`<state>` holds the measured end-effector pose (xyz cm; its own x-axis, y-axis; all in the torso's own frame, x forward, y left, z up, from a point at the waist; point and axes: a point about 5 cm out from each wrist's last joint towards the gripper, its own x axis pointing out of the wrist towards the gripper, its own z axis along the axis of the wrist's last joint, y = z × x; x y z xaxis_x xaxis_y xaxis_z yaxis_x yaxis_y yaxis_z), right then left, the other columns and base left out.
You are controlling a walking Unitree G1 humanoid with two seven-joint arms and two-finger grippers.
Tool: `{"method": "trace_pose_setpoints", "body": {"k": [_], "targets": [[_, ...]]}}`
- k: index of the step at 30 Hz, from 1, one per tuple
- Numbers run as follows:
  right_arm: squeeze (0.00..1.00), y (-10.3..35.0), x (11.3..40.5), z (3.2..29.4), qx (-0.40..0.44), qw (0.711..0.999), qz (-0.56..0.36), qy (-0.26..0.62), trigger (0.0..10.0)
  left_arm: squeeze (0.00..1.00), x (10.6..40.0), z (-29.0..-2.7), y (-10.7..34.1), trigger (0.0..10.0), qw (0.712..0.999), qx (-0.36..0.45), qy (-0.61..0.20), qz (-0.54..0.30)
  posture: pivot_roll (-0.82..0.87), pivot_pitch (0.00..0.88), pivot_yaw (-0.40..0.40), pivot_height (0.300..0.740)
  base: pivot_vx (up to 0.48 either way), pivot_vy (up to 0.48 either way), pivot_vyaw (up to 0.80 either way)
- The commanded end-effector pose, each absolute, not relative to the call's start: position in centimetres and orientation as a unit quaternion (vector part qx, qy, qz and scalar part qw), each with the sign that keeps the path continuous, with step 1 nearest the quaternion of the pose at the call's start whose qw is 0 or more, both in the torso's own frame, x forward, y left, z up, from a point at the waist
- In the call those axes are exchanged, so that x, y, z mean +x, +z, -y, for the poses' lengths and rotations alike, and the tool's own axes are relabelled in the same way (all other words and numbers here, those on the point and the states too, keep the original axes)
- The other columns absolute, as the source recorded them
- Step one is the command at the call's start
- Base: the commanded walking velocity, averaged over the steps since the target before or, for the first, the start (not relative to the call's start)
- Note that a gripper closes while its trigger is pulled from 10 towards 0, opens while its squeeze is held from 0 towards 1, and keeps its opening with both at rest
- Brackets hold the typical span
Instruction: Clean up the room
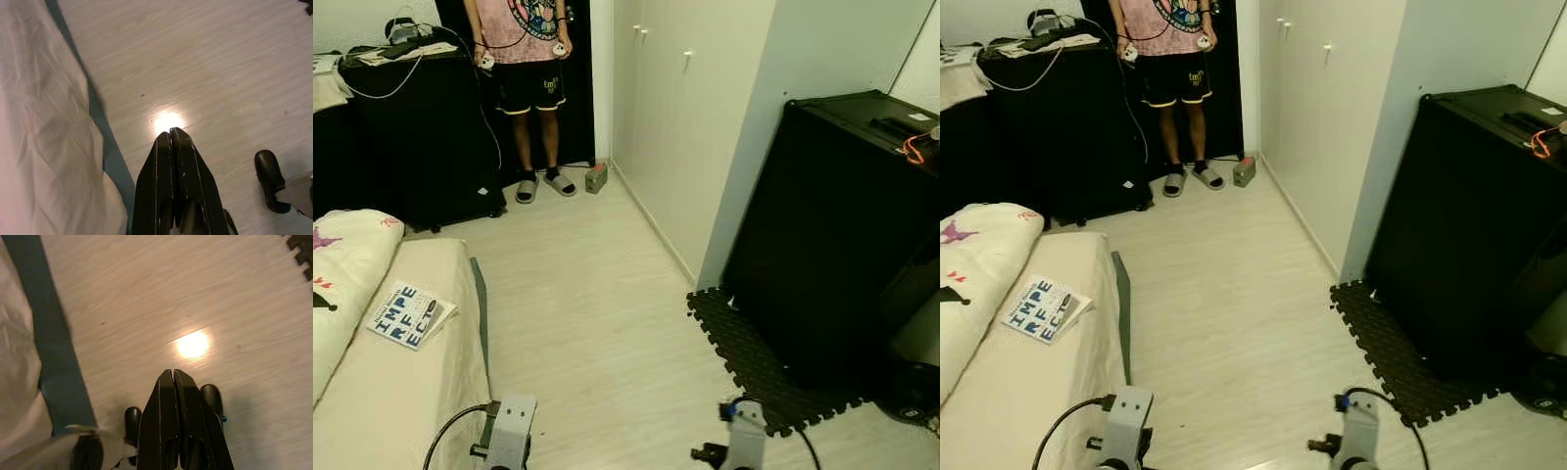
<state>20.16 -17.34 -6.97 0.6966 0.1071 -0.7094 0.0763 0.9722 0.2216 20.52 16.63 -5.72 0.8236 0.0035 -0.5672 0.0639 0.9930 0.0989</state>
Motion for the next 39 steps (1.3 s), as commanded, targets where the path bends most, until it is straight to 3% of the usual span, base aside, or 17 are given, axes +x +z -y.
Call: {"method": "trace_pose_setpoints", "body": {"k": [1, 19, 39], "targets": [[0.00, -7.2, 19.9, 17.3, 0.109, 0.914, -0.390, -0.004, 10.0, 0.00, 20.0, -17.8, -5.9, 10.0, 0.951, 0.068, 0.004, -0.302, -0.04, 0.065, 0.003, 0.740, 0.000, 0.000, 0.00], [0.00, -5.7, 21.7, 16.7, 0.056, 0.947, -0.316, 0.000, 10.0, 0.00, 19.9, -16.7, -5.8, 10.0, 0.956, 0.036, -0.031, -0.288, -0.06, 0.067, 0.026, 0.740, 0.000, 0.000, 0.00], [0.00, -6.1, 21.3, 16.5, 0.086, 0.942, -0.324, 0.000, 10.0, 0.00, 20.1, -16.8, -5.3, 10.0, 0.961, 0.064, -0.048, -0.266, -0.04, 0.049, 0.024, 0.740, 0.000, 0.000, 0.00]]}}
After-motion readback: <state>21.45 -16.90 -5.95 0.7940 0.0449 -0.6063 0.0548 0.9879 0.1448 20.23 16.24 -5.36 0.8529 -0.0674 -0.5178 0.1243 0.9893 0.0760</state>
